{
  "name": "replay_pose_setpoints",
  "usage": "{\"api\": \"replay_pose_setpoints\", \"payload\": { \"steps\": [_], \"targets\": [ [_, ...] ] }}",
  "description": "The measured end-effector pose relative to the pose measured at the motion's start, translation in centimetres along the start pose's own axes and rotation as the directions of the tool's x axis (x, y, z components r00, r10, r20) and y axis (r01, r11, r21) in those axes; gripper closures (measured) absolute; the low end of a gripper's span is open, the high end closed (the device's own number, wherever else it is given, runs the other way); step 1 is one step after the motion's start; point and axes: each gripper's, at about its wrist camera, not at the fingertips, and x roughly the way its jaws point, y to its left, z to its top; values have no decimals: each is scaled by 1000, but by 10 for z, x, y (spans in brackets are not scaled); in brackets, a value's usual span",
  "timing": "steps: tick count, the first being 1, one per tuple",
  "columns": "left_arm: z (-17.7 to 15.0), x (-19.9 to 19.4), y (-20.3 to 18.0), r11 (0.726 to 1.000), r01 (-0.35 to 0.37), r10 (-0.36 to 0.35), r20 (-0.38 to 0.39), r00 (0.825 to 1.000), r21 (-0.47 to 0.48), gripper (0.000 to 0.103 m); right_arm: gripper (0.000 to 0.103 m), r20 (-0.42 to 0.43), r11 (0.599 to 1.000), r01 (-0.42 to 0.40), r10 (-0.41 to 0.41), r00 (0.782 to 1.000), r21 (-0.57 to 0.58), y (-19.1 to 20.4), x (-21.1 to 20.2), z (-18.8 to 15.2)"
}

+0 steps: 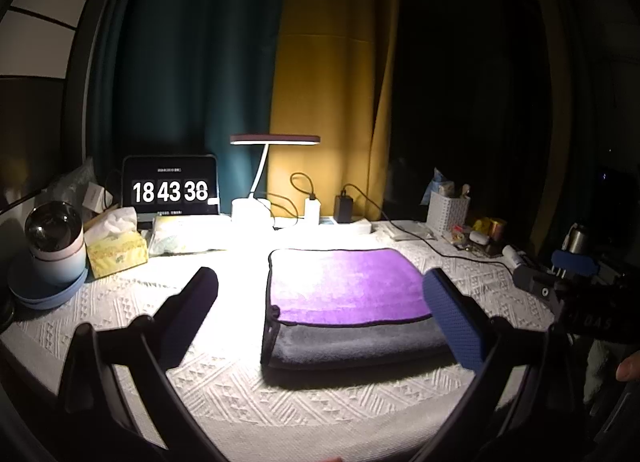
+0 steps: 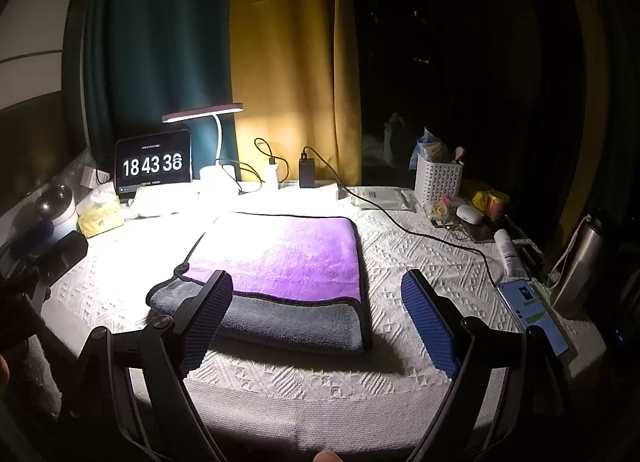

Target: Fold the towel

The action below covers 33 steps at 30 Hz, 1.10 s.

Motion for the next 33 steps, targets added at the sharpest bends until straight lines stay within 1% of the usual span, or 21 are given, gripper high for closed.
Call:
{"api": "replay_pose_setpoints", "payload": {
  "steps": [16,33],
  "targets": [
    [-1,5,4,1000,-4,4,-17,1000,-13,0,14,-13,1000,-5,5,1000,0,4,6,-2],
    [-2,5,5,1000,0,0,-16,1000,-14,0,14,-15,1000,-6,6,1000,-1,4,7,-2]
  ]
}}
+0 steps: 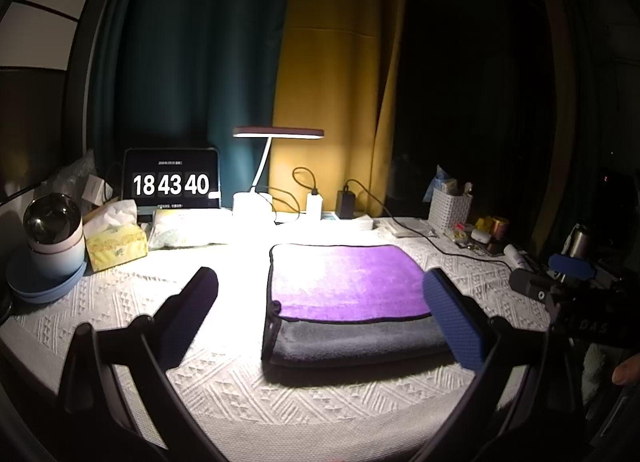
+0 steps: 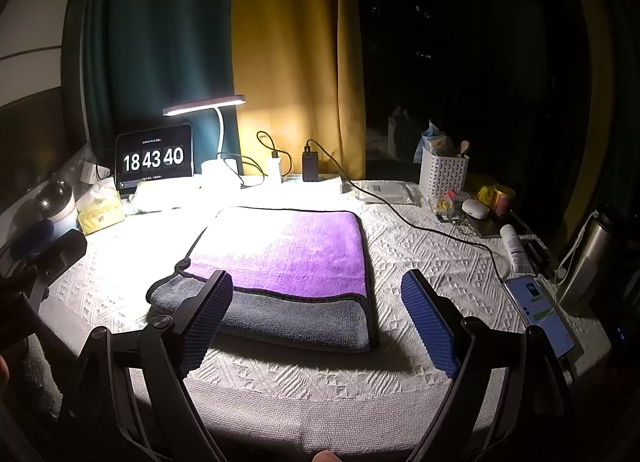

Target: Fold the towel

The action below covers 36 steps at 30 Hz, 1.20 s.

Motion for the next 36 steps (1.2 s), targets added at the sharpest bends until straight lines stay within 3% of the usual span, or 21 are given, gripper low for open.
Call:
{"api": "replay_pose_setpoints", "payload": {
  "steps": [25,36],
  "targets": [
    [-1,3,-5,1000,1,-1,-3,1000,3,0,14,-4,1000,-2,2,1000,2,-1,2,0],
    [-4,25,1,1000,4,-4,-56,998,-4,0,14,-45,1000,-3,4,999,7,-4,21,-2]
  ]
}}
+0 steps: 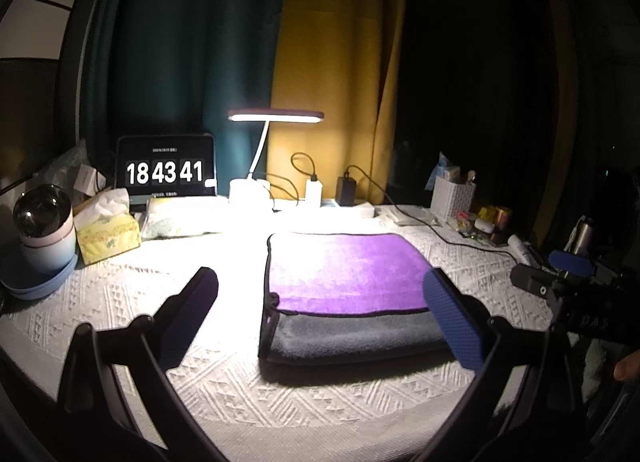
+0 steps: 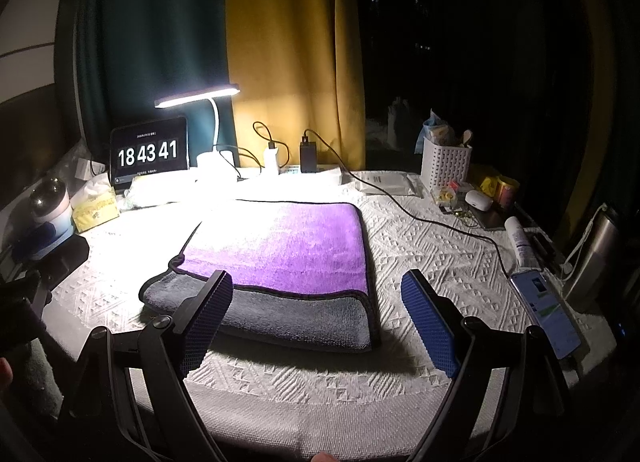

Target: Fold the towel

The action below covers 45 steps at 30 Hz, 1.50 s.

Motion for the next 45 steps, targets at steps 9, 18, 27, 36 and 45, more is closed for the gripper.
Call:
{"api": "replay_pose_setpoints", "payload": {
  "steps": [9,18,27,36,45],
  "targets": [
    [-7,40,10,1000,20,-21,-92,996,-13,1,16,-75,999,-24,26,997,21,-12,33,-2],
    [-19,99,17,999,38,-41,-233,972,-17,10,24,-161,998,-36,43,986,51,-31,79,-9],
    [-38,150,28,999,4,-19,-385,923,-41,24,40,-253,997,-42,59,966,71,-50,120,-21],
    [-48,168,32,999,-8,-17,-461,887,-53,32,57,-296,995,-61,80,952,73,-55,139,-32],
    [-53,173,36,998,-23,-11,-489,872,-63,63,88,-301,996,-77,88,950,46,-53,143,-35]
  ]
}}
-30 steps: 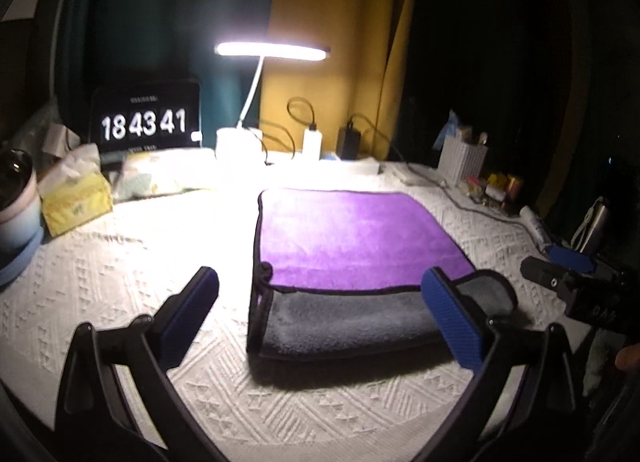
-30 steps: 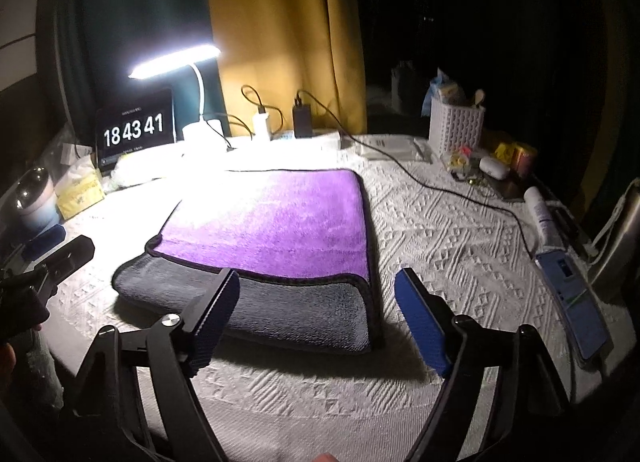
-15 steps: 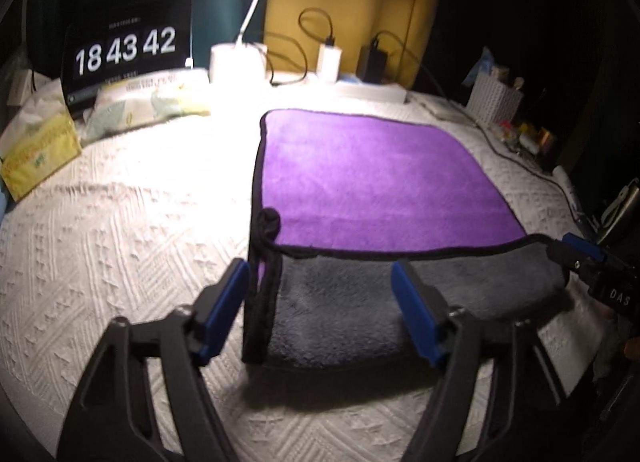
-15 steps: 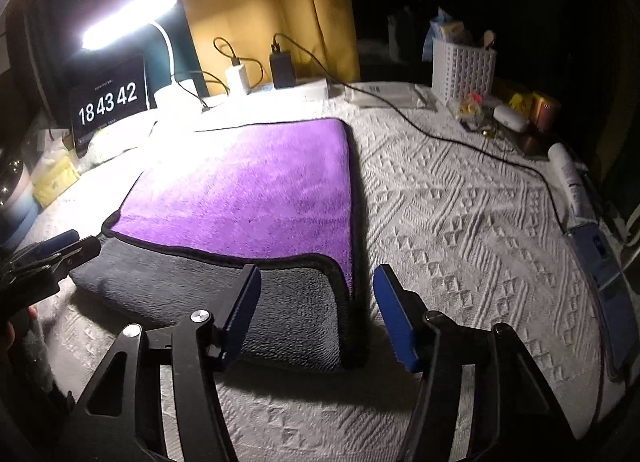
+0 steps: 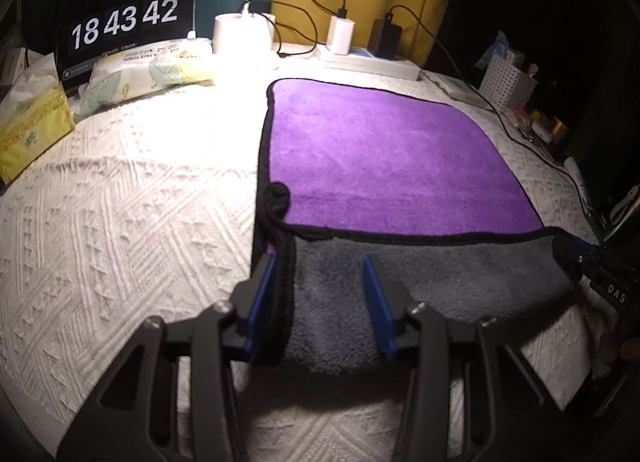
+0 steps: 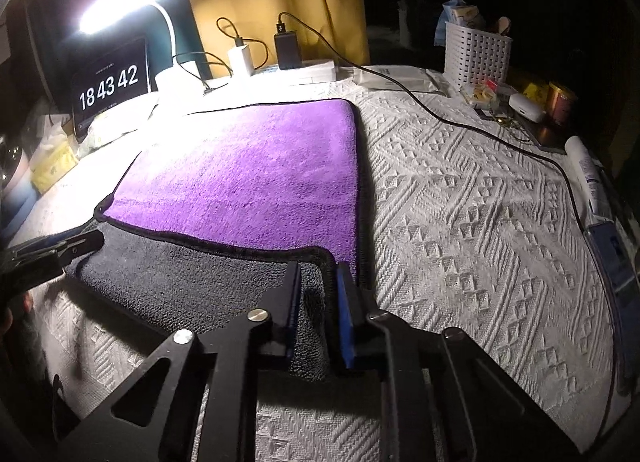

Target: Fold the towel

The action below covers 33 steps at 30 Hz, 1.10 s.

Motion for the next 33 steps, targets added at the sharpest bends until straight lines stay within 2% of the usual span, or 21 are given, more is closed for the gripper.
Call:
{"api": "replay_pose_setpoints", "payload": {
  "steps": [1,2,4,6,9,33],
  "targets": [
    [0,-1,0,1000,-5,5,3,1000,0,66,91,2,1000,4,-4,1000,-4,0,0,0],
    [0,-1,0,1000,-11,11,5,1000,3,75,93,5,1000,6,-6,1000,-8,1,-1,0],
    [-1,-3,-1,1000,-19,19,13,1000,11,80,95,15,1000,7,-7,1000,-15,2,-4,1],
    [-2,-5,-3,1000,-18,18,19,1000,20,90,96,28,1000,8,-7,1000,-22,3,-7,2],
    [-2,-10,-4,1000,-13,12,30,999,24,94,97,40,999,8,-6,999,-31,7,-12,4],
    [19,-39,-5,1000,-11,9,164,986,9,96,97,150,997,31,-21,989,-64,11,-30,39]
  ]
}}
